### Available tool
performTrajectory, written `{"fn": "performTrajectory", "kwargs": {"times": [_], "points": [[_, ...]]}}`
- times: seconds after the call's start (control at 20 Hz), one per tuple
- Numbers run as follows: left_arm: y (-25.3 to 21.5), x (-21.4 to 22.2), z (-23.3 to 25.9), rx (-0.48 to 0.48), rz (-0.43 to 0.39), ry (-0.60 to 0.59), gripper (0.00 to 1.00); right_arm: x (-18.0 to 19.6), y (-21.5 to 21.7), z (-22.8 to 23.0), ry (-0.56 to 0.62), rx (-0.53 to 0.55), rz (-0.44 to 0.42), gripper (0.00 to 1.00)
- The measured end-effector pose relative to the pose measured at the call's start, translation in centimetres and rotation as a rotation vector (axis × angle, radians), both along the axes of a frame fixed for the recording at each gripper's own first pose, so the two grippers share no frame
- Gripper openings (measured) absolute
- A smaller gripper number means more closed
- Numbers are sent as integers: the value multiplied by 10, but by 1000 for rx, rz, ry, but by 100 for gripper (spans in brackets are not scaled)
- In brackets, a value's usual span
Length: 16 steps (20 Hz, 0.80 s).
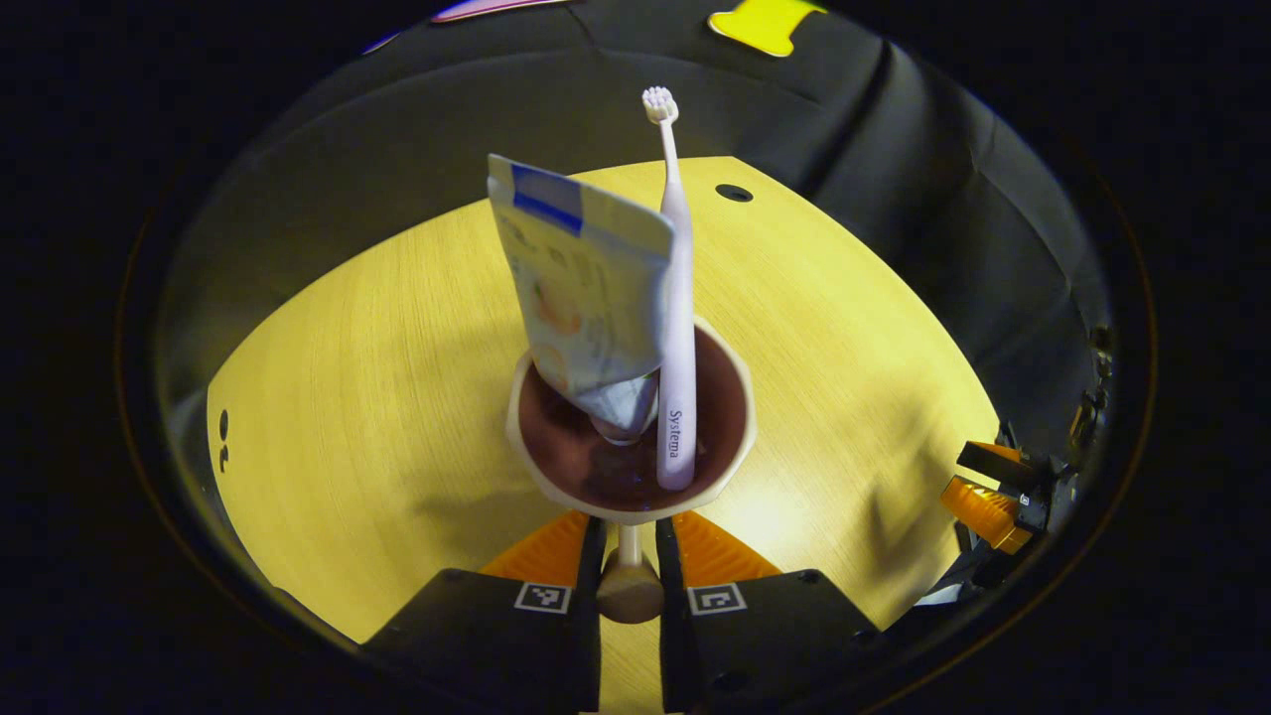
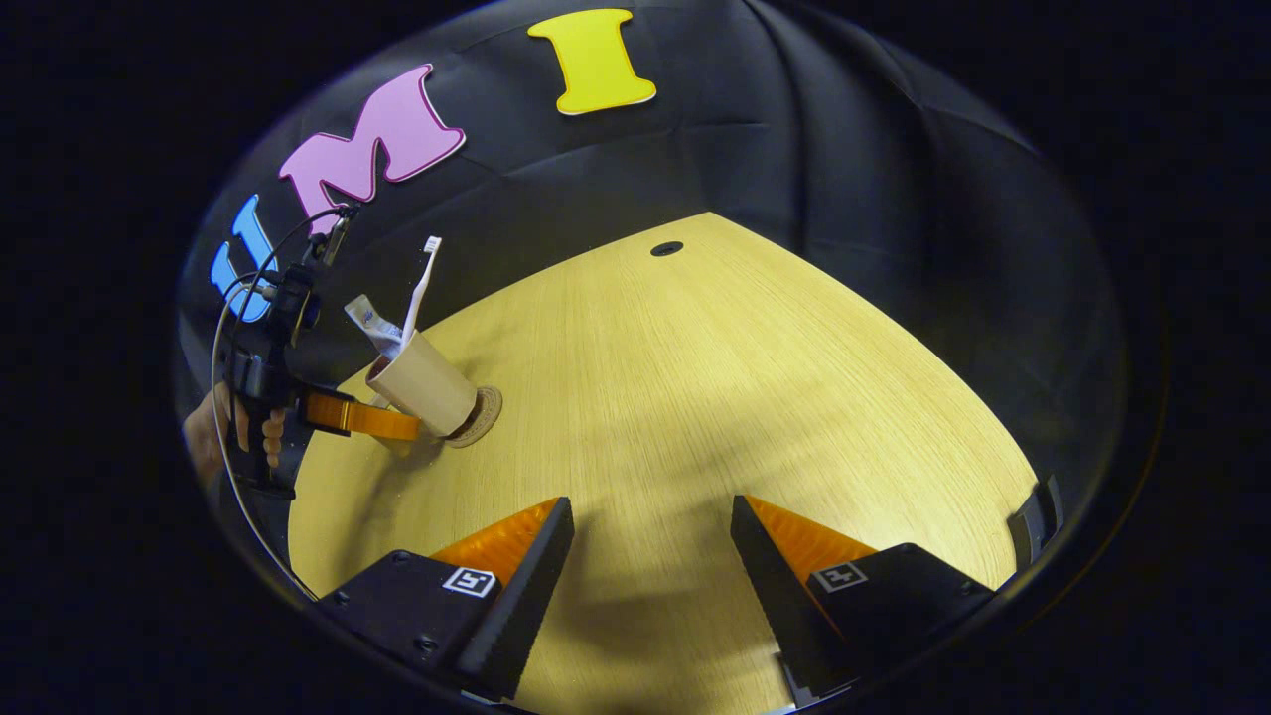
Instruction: Put the toothbrush and toothpaste on the desktop into the cup, then pick up the cup and place it on the coaster on the desktop.
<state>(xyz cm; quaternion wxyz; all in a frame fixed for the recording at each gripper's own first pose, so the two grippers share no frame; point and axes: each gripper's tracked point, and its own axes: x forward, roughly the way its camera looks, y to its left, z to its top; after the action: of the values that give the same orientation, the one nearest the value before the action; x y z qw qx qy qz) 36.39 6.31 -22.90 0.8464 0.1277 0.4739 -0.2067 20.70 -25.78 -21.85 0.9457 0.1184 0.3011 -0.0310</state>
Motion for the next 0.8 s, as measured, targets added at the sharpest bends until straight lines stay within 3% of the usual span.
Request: {"fn": "performTrajectory", "kwargs": {"times": [0.1,0.25,0.4,0.45,0.5,0.55,0.7,0.75,0.8], "points": [[-1,0,-5,4,-8,20,28,-2,1,-4,7,3,3,98],[6,-7,-2,63,-13,38,36,-5,8,-9,18,9,19,98],[2,-9,-5,49,-3,34,38,-6,15,-11,23,17,32,98],[1,-9,-2,37,3,25,49,-7,16,-10,22,16,36,98],[2,-11,1,29,7,17,32,-7,17,-10,21,14,38,98],[3,-12,5,21,7,10,44,-7,17,-9,19,12,38,98],[6,-18,20,-25,30,-36,57,-7,16,-3,4,10,32,98],[6,-20,26,-50,44,-59,72,-6,16,0,-4,9,27,98],[10,-23,33,-75,61,-86,79,-5,16,4,-12,9,22,98]]}}
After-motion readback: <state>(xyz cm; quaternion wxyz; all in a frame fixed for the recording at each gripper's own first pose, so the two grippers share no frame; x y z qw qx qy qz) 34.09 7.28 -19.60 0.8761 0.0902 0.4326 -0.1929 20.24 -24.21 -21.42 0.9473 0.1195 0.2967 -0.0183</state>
